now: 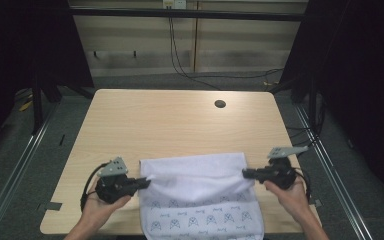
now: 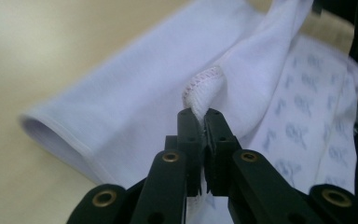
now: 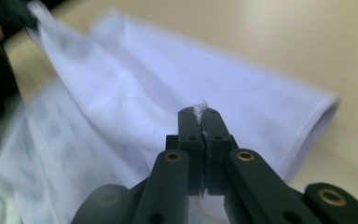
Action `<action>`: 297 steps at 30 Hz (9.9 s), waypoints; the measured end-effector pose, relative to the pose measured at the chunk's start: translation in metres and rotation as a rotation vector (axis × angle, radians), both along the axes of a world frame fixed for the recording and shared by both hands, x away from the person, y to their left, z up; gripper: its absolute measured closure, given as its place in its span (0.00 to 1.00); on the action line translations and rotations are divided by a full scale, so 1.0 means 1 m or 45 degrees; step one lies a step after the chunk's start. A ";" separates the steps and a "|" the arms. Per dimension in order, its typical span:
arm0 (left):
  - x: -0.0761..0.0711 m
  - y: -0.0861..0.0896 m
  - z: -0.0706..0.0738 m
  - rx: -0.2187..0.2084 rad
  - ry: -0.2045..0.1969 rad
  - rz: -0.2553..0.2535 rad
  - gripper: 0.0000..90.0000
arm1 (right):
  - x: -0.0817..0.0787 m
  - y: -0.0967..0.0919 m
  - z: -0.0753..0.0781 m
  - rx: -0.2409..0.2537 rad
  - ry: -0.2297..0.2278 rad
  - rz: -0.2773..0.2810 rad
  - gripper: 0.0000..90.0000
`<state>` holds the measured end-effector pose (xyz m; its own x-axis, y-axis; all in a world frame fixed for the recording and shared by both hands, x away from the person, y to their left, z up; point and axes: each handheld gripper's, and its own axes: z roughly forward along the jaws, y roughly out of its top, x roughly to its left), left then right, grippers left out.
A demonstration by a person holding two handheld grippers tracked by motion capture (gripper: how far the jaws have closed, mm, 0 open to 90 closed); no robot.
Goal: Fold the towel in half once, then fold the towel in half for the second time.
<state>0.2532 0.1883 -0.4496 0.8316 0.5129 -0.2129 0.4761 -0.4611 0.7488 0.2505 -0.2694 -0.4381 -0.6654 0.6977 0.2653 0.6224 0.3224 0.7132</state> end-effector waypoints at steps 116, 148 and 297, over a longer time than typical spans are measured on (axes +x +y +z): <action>-0.003 0.054 0.057 -0.137 -0.273 0.122 0.96 | -0.016 -0.011 0.066 0.295 -0.335 -0.034 0.98; -0.028 0.066 -0.005 -0.081 -0.046 -0.089 0.61 | -0.062 -0.004 -0.025 0.149 0.051 0.202 0.79; 0.121 0.052 0.045 -0.218 -0.291 0.195 0.96 | 0.096 -0.022 0.053 0.182 -0.287 -0.080 0.97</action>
